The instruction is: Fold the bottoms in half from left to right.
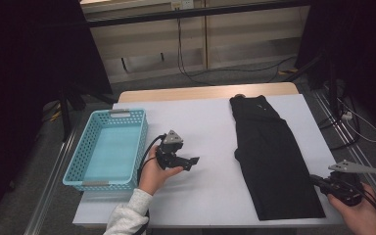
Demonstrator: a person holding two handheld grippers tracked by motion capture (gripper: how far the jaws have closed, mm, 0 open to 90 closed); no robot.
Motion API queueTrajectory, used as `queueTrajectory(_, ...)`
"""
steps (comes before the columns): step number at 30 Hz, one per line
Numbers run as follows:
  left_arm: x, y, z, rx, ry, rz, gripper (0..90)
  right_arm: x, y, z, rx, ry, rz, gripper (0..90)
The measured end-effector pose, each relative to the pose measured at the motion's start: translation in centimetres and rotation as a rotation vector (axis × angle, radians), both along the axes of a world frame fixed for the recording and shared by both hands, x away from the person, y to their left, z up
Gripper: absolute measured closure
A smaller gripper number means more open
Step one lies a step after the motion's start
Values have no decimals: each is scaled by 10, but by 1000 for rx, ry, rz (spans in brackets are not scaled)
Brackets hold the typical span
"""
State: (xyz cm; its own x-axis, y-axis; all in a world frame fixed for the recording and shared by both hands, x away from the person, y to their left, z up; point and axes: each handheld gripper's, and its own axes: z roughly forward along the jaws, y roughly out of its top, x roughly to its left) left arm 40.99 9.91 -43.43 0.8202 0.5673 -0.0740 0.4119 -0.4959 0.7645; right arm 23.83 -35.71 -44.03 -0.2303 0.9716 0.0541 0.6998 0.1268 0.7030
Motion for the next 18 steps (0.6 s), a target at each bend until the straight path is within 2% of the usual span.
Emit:
queueTrajectory(11,0,1,0,5,-1,2,152,0,0,-1,-19,9,5,900)
queueTrajectory(12,0,1,0,4,-2,5,152,0,0,-1,-18,6,7,877)
queueTrajectory(16,1,4,2,9,-5,10,142,2,3,4,-19,-37,-20,632)
queueTrajectory(18,1,6,2,4,-5,15,140,4,5,6,-4,-48,-26,575)
